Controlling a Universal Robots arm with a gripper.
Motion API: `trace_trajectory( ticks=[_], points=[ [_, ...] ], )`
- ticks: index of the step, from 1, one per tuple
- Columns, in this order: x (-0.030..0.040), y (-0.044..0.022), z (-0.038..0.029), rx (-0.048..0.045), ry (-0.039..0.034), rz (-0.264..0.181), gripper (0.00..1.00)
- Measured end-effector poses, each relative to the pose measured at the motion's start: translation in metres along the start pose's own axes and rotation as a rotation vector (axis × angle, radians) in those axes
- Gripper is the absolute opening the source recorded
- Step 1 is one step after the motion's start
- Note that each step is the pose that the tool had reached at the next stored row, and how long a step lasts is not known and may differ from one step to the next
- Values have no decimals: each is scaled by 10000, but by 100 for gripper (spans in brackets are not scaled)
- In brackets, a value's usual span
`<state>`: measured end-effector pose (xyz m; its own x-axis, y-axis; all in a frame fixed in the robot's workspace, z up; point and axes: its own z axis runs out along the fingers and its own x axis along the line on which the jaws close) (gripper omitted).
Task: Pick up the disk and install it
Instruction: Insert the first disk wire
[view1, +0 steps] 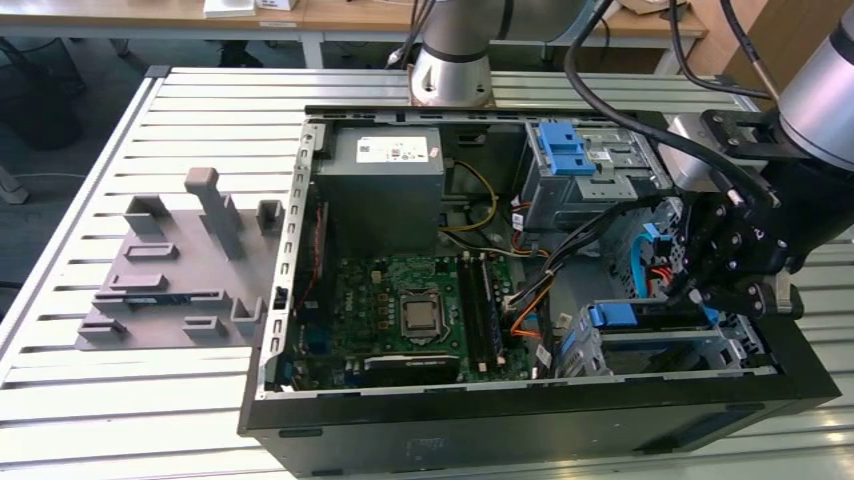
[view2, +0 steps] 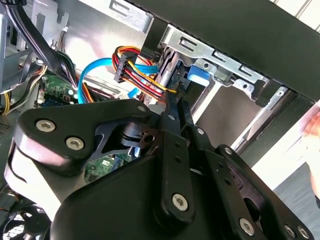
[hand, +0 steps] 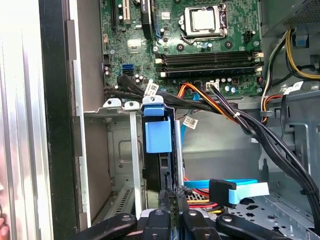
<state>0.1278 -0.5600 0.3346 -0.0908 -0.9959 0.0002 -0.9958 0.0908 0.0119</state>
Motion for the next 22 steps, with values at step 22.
trace_trajectory(
  ticks=[22],
  points=[
    [2, -1, 43, -81, -3, -11, 24]
  ],
)
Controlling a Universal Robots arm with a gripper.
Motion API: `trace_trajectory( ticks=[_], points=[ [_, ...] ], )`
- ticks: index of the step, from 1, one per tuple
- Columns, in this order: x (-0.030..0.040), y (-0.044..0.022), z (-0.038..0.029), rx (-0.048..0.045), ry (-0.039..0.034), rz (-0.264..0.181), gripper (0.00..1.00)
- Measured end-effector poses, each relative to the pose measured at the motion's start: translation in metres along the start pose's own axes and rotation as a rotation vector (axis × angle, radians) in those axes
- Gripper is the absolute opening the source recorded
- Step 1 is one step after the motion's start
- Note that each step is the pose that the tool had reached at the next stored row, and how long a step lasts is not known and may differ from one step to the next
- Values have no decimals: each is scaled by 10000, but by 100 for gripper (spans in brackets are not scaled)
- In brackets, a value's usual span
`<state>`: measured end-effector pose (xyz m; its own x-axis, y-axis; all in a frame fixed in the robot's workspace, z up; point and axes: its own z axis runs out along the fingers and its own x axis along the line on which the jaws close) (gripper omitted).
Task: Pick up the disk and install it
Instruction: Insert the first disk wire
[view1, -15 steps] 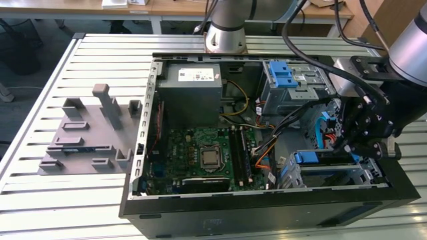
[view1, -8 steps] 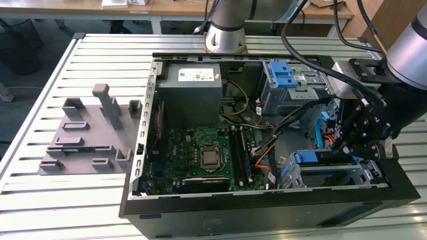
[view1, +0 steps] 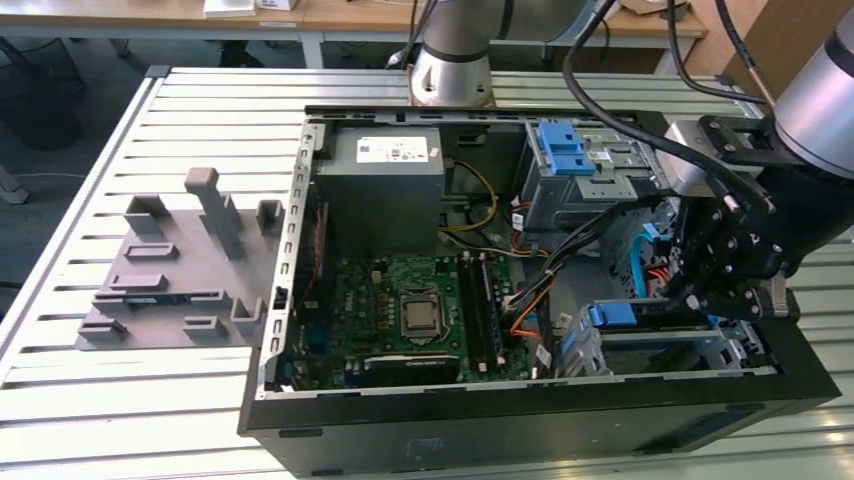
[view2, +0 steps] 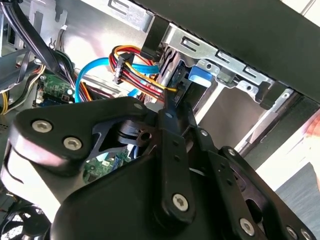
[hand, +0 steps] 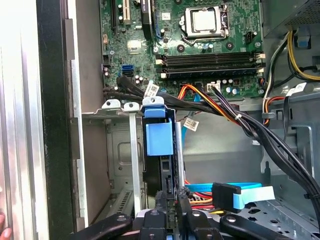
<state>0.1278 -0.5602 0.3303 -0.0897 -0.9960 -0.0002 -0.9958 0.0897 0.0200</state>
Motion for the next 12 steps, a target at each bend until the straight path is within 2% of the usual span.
trace_trajectory(
  ticks=[6, 8, 12],
  points=[
    [0, 1, -88, 1, 8, -1, 24],
    [0, 2, -96, 0, 5, -1, 24],
    [0, 2, -98, 0, 9, -1, 11]
  ],
)
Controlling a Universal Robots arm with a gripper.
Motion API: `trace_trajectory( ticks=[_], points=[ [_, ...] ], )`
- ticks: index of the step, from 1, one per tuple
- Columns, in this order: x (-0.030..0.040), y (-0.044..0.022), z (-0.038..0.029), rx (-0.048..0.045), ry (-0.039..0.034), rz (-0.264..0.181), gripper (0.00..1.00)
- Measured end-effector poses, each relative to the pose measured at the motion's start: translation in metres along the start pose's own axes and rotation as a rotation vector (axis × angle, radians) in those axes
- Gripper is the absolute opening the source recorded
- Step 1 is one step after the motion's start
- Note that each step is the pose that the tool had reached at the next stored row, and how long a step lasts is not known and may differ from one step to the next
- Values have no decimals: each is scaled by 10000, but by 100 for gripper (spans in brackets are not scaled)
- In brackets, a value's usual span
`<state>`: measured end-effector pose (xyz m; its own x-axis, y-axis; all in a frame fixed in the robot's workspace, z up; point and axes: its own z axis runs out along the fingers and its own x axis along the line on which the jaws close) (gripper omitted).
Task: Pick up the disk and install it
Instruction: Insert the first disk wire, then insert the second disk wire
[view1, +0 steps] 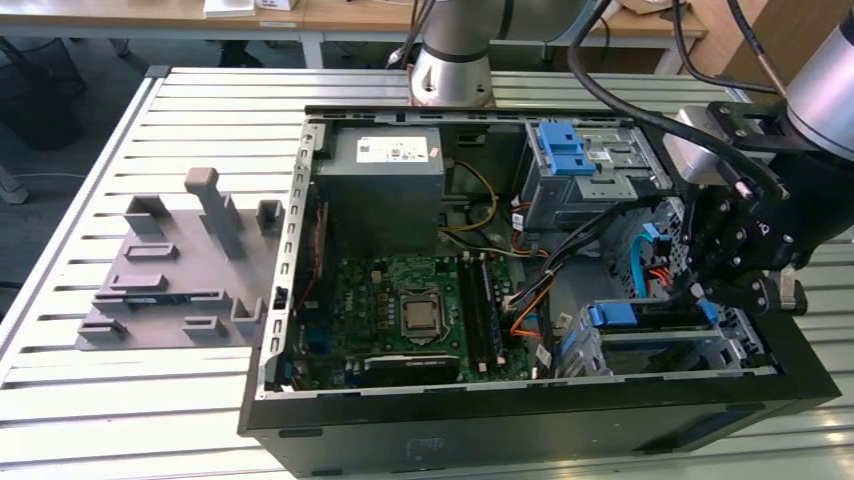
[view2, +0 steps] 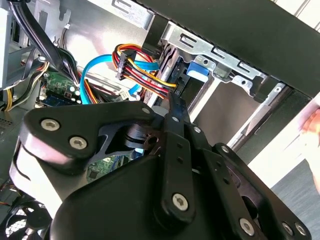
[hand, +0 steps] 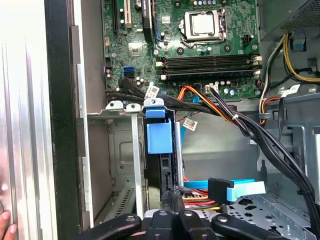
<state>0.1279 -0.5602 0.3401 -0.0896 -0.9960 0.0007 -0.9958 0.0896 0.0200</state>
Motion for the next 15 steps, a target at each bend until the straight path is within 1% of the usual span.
trace_trajectory(
  ticks=[15],
  points=[
    [0, 0, -1, -2, 0, 0, 11]
  ],
)
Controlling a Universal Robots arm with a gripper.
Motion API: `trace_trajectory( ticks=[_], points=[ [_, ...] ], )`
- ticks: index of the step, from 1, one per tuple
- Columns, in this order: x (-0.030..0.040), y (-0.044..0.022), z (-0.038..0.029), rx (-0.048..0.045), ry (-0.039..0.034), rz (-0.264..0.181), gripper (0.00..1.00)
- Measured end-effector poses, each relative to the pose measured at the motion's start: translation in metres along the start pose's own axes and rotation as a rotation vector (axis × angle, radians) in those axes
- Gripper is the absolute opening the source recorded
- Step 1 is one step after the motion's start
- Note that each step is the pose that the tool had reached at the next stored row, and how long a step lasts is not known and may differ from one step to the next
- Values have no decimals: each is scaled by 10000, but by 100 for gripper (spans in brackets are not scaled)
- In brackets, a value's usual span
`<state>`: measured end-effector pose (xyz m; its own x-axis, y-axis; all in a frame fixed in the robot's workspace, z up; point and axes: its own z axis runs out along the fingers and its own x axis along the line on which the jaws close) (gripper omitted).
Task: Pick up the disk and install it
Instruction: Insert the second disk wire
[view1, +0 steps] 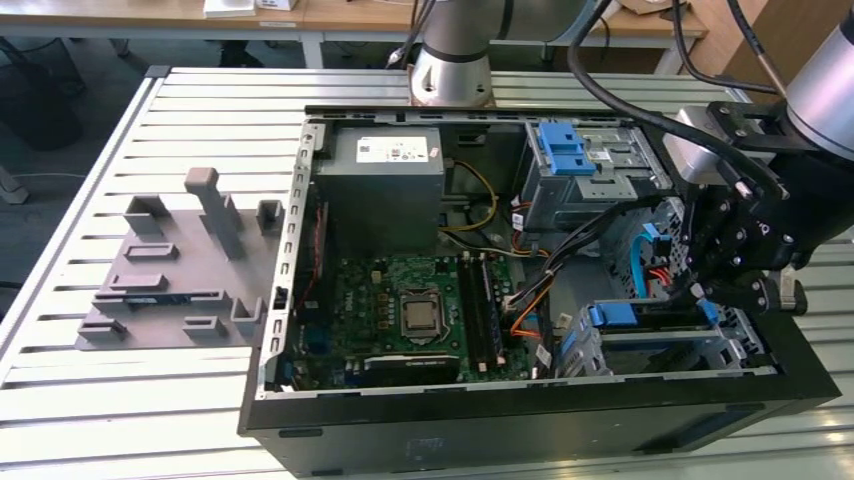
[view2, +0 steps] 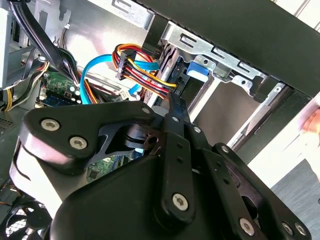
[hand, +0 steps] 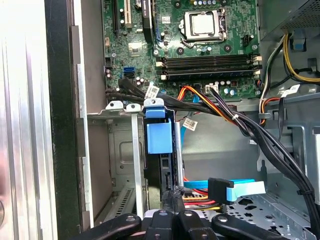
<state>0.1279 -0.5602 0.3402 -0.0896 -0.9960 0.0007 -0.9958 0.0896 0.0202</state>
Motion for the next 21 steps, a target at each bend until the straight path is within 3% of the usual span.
trace_trajectory(
  ticks=[3, 4, 21],
  points=[
    [1, 9, -1, 1, 1, -1, 11],
    [13, 145, 3, 29, -3, 0, 11],
    [29, 320, 7, 57, -5, 1, 11]
  ],
)
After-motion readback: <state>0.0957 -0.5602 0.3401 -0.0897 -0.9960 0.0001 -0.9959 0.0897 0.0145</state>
